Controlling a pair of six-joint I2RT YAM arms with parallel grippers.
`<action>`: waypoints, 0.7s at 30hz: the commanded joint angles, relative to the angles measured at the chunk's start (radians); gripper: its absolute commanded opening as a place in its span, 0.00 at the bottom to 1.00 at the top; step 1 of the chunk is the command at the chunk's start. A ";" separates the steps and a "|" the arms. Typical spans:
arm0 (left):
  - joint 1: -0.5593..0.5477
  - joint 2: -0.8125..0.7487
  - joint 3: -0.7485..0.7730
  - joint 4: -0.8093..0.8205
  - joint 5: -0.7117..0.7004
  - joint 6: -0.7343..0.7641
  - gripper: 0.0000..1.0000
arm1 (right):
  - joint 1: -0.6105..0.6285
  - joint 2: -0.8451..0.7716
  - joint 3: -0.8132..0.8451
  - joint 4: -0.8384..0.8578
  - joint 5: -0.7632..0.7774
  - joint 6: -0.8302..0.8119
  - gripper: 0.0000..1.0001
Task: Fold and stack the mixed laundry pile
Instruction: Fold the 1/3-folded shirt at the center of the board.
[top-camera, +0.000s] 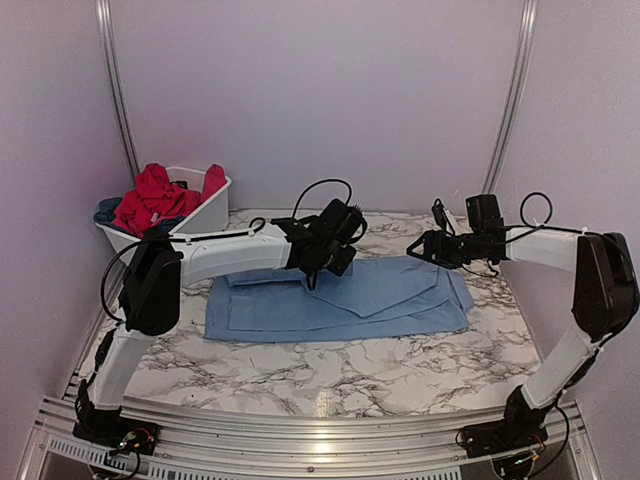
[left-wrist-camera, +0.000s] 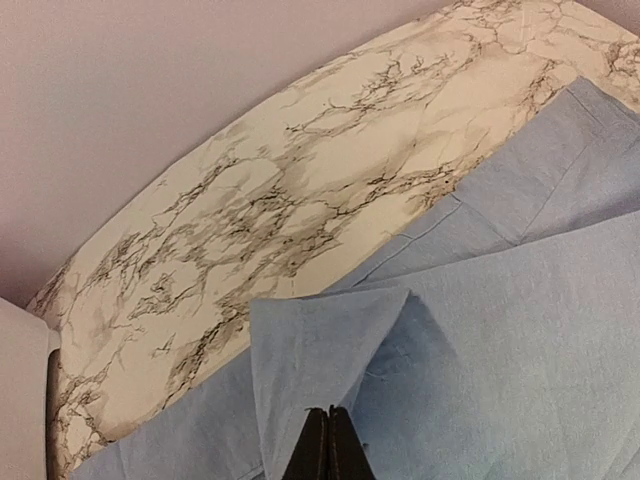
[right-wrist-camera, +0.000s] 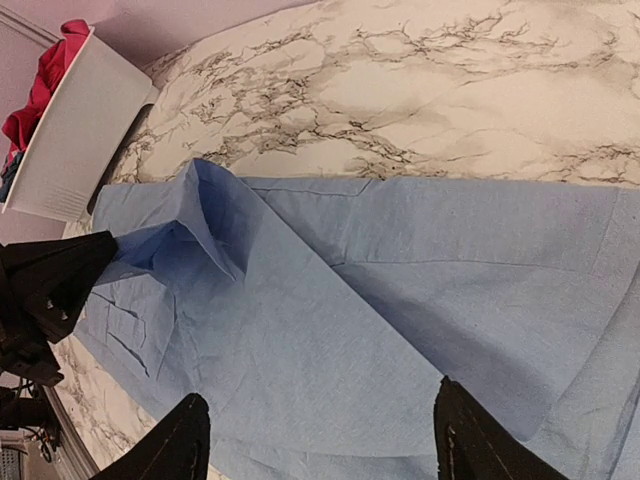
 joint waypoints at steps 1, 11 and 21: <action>0.037 -0.183 -0.122 0.071 -0.002 -0.122 0.00 | -0.007 -0.022 0.004 0.009 -0.004 -0.019 0.71; 0.130 -0.400 -0.369 0.088 0.070 -0.370 0.00 | -0.007 -0.010 0.016 0.005 -0.013 -0.029 0.70; 0.175 -0.526 -0.635 0.137 0.059 -0.463 0.00 | -0.007 0.025 0.025 0.009 -0.021 -0.048 0.68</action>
